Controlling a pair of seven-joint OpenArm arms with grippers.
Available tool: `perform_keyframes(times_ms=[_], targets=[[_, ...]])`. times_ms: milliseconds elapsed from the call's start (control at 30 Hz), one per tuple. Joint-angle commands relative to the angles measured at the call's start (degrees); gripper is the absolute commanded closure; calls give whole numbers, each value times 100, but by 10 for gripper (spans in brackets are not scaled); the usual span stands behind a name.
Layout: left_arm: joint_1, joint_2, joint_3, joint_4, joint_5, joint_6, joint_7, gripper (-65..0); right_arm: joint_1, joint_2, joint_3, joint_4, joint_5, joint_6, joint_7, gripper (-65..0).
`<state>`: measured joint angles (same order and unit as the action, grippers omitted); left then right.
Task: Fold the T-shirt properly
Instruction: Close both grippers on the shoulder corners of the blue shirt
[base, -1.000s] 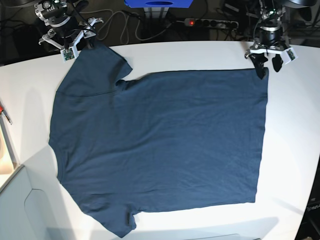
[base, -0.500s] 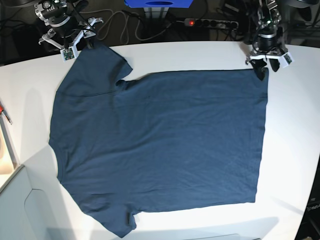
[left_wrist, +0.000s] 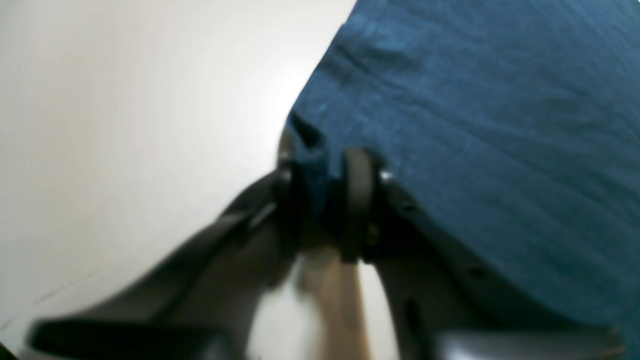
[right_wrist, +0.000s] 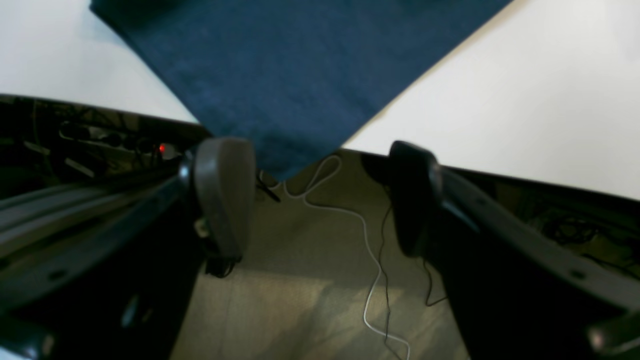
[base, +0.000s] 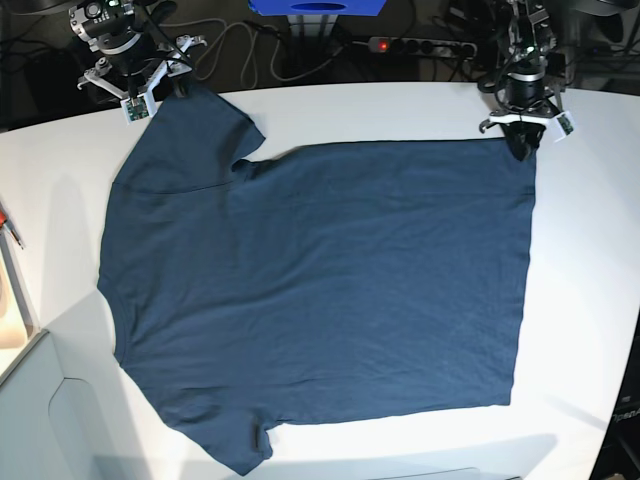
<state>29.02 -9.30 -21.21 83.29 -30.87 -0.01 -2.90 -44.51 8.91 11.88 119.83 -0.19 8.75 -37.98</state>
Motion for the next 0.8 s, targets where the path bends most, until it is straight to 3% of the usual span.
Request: perform_keyframes(times_ms=[0, 67, 467, 767], targets=[[48, -6, -11, 36, 6, -3, 92, -56, -54, 37, 21, 100, 5, 70, 83, -401], [48, 3, -19, 36, 6, 5, 92, 0, -54, 37, 21, 100, 5, 70, 83, -401], [83, -6, -28, 98, 6, 14, 92, 0, 420, 19, -6, 4, 5, 70, 83, -406], [83, 11, -28, 63, 6, 14, 92, 0, 1018, 2, -14, -1122, 32, 78, 83, -406]])
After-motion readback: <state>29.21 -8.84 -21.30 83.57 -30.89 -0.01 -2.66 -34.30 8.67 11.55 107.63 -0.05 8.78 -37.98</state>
